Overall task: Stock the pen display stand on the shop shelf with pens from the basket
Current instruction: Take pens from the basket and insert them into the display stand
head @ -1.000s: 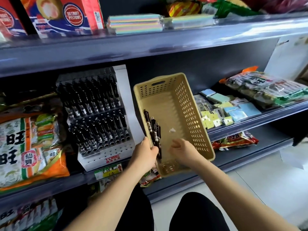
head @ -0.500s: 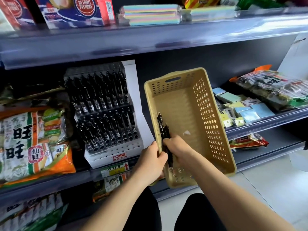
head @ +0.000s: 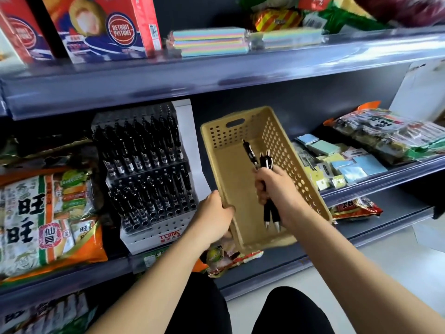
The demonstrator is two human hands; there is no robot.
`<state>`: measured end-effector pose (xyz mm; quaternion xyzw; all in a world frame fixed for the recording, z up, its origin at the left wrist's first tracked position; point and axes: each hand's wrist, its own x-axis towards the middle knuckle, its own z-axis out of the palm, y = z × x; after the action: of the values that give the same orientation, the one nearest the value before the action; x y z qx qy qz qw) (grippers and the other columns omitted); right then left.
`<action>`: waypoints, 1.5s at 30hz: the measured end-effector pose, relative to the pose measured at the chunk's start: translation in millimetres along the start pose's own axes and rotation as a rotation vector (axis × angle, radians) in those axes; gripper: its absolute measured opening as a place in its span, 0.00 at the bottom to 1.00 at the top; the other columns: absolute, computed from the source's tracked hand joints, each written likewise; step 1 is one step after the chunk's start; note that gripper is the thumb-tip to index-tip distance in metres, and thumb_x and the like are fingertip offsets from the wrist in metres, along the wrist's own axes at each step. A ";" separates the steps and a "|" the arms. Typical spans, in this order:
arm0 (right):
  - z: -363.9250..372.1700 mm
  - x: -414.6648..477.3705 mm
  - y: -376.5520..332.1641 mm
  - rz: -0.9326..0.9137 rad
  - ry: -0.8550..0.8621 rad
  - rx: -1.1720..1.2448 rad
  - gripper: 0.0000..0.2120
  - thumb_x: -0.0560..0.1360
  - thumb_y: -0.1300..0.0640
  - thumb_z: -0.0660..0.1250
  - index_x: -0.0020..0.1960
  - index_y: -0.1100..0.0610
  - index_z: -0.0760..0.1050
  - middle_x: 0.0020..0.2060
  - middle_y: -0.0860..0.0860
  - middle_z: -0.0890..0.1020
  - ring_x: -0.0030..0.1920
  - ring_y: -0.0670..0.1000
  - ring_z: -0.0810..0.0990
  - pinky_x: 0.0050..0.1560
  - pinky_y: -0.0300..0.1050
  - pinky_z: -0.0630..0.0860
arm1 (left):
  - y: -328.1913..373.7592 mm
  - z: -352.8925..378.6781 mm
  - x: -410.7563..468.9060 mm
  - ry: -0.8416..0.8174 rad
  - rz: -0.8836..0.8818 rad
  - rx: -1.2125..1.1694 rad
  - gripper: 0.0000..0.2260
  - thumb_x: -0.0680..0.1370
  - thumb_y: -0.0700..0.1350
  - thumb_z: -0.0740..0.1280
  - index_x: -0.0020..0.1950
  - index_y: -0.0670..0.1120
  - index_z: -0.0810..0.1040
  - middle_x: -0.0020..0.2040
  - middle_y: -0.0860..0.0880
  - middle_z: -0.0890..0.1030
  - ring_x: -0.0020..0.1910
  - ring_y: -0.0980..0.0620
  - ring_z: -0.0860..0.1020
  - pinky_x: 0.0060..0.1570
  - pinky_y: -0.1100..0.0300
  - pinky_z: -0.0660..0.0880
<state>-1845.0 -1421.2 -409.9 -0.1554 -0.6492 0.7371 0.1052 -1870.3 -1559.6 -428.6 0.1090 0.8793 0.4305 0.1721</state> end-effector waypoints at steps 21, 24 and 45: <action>-79.1 -19.1 -9.9 -0.005 0.093 0.005 0.11 0.73 0.66 0.58 0.36 0.56 0.61 0.26 0.50 0.64 0.25 0.47 0.61 0.26 0.40 0.59 | 39.4 8.6 108.6 0.278 -0.190 0.264 0.11 0.81 0.45 0.57 0.54 0.39 0.74 0.45 0.42 0.81 0.38 0.45 0.83 0.38 0.56 0.78; -77.9 -17.3 -4.6 0.030 0.079 -0.010 0.10 0.73 0.66 0.59 0.37 0.57 0.61 0.26 0.50 0.64 0.26 0.47 0.61 0.27 0.41 0.60 | 31.3 10.5 113.0 0.292 -0.212 0.343 0.13 0.81 0.45 0.56 0.58 0.38 0.74 0.49 0.42 0.80 0.36 0.46 0.79 0.30 0.58 0.71; 29.7 -38.8 23.7 -0.207 -0.226 -0.664 0.11 0.69 0.55 0.62 0.51 0.53 0.69 0.45 0.52 0.82 0.48 0.56 0.80 0.50 0.57 0.76 | -3.3 4.4 -41.3 -0.183 -0.109 -0.959 0.15 0.75 0.53 0.65 0.59 0.49 0.77 0.37 0.53 0.83 0.33 0.54 0.81 0.35 0.56 0.80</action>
<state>-1818.7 -1465.7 -426.5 -0.0320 -0.8730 0.4840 0.0505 -1830.8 -1572.4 -425.1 0.0085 0.5680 0.7657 0.3017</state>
